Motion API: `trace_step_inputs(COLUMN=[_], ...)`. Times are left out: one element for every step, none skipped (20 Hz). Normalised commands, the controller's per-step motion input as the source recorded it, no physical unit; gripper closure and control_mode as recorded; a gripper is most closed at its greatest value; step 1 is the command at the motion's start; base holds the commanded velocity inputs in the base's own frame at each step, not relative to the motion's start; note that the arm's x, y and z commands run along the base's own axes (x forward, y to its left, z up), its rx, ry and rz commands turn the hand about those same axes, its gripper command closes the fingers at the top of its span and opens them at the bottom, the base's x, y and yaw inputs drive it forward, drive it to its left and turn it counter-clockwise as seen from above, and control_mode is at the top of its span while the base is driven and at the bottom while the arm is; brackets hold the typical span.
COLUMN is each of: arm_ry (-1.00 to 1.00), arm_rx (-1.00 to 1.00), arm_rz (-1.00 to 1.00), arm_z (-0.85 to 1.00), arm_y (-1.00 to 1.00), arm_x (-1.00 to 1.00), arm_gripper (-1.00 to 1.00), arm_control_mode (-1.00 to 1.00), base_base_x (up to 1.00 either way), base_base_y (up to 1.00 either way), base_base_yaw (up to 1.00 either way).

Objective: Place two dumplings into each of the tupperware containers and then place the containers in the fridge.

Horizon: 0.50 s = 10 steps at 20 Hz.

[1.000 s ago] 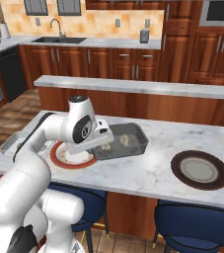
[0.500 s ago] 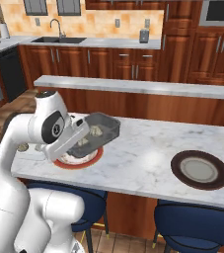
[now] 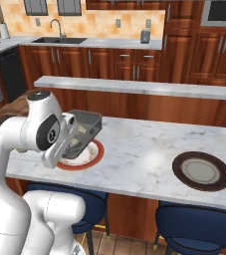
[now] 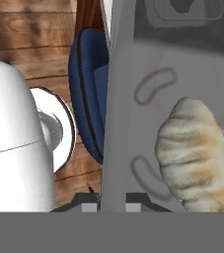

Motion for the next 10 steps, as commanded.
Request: trace_step_inputs(arm_ry=[0.0,0.01,0.0,0.0,0.0,0.01,0.0,0.03,0.02,0.17], arm_rx=[0.0,0.0,0.0,0.0,0.0,0.0,0.0,0.0,0.0,0.0], arm_rz=[0.19,0.22,0.19,0.19,0.18,0.18,0.16,0.08,0.0,0.06], arm_z=[0.31,0.24,0.17,0.15,0.1,0.11,0.21,0.24,0.21,0.46], arm_y=[0.01,0.03,0.14,0.16,0.19,0.25,0.19,0.26,0.2,0.06], arm_x=[-0.31,-0.18,-0.1,-0.05,0.0,0.0,0.0,-0.14,-0.3,-0.29], arm_gripper=[1.0,1.0,1.0,1.0,1.0,1.0,1.0,1.0,1.0,1.0], arm_control_mode=[-1.0,-1.0,-1.0,-1.0,-1.0,-1.0,-1.0,-1.0,-1.0,-1.0], base_base_x=[0.0,0.0,0.0,0.0,0.0,0.0,0.0,0.0,0.0,0.0], base_base_y=[0.0,0.0,0.0,0.0,0.0,0.0,0.0,0.0,0.0,0.0], base_base_yaw=[0.0,0.0,0.0,0.0,0.0,0.0,0.0,0.0,0.0,0.0])
